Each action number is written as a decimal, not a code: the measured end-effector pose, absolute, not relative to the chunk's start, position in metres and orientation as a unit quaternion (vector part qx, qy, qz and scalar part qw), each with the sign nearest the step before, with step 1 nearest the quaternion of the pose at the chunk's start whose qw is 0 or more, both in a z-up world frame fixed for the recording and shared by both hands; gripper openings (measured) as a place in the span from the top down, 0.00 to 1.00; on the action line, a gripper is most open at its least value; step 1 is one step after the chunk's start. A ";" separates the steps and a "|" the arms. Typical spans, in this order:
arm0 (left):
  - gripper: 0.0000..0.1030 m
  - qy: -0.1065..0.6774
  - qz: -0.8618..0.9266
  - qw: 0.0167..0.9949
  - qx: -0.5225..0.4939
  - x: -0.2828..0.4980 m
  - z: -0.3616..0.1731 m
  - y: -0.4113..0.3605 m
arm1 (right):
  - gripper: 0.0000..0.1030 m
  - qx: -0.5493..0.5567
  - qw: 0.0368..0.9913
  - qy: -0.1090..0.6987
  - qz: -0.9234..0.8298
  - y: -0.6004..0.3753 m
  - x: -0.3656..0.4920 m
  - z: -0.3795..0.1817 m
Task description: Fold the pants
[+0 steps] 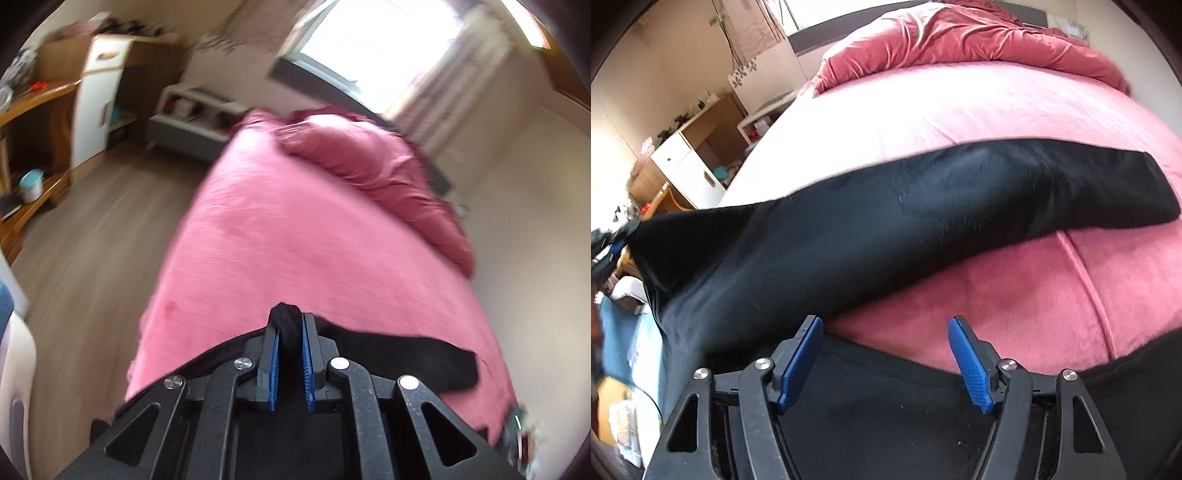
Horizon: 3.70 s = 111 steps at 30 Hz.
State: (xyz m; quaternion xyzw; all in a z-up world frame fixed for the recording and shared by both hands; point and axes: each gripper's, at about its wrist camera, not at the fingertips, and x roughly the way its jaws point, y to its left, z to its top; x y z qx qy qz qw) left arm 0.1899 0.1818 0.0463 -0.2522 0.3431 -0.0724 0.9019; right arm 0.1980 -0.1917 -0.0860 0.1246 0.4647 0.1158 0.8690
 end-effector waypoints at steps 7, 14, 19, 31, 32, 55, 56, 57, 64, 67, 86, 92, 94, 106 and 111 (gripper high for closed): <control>0.91 0.316 -0.169 0.907 -0.222 0.092 0.072 0.153 | 0.47 0.211 0.840 0.466 0.181 -0.205 0.231 -0.061; 0.91 0.330 -0.185 0.898 -0.223 0.039 0.063 0.146 | 0.46 0.318 0.799 0.473 0.191 -0.210 0.284 -0.066; 0.91 0.338 -0.187 0.894 -0.228 0.032 0.056 0.149 | 0.44 0.342 0.789 0.492 0.133 -0.213 0.318 -0.086; 0.91 0.347 -0.073 0.897 -0.263 0.143 0.087 0.228 | 0.89 0.329 0.827 0.428 0.156 -0.237 0.304 -0.033; 0.91 0.347 -0.057 0.896 -0.269 0.159 0.090 0.238 | 0.89 0.331 0.829 0.420 0.165 -0.237 0.301 -0.027; 0.91 0.416 -0.035 0.865 -0.277 0.023 0.010 0.238 | 0.90 0.246 0.799 0.492 0.240 -0.238 0.085 -0.089; 0.91 0.425 -0.030 0.860 -0.280 0.019 0.001 0.238 | 0.90 0.243 0.797 0.499 0.238 -0.239 0.080 -0.095; 0.91 0.439 -0.022 0.852 -0.286 0.012 -0.013 0.238 | 0.90 0.233 0.794 0.511 0.232 -0.237 0.075 -0.106; 0.80 0.487 0.021 0.797 -0.356 -0.011 -0.072 0.245 | 0.91 0.224 0.777 0.551 0.208 -0.234 0.062 -0.149; 0.71 0.484 0.025 0.772 -0.411 -0.022 -0.075 0.256 | 0.91 0.218 0.778 0.554 0.200 -0.226 0.068 -0.154; 0.91 0.445 0.065 0.741 -0.499 -0.035 -0.081 0.245 | 0.91 0.216 0.787 0.544 0.192 -0.228 0.060 -0.152; 0.93 0.454 0.062 0.776 -0.435 -0.034 -0.066 0.241 | 0.92 0.189 0.806 0.516 0.220 -0.229 0.038 -0.117; 0.93 0.471 0.072 0.766 -0.431 -0.035 -0.080 0.242 | 0.92 0.189 0.802 0.521 0.224 -0.231 0.030 -0.118; 0.69 0.520 0.180 0.753 -0.361 -0.039 -0.080 0.247 | 0.51 0.197 0.775 0.560 0.217 -0.238 0.023 -0.142; 0.69 0.449 0.207 0.820 -0.288 -0.050 -0.028 0.231 | 0.42 0.181 0.800 0.539 0.193 -0.285 0.015 -0.110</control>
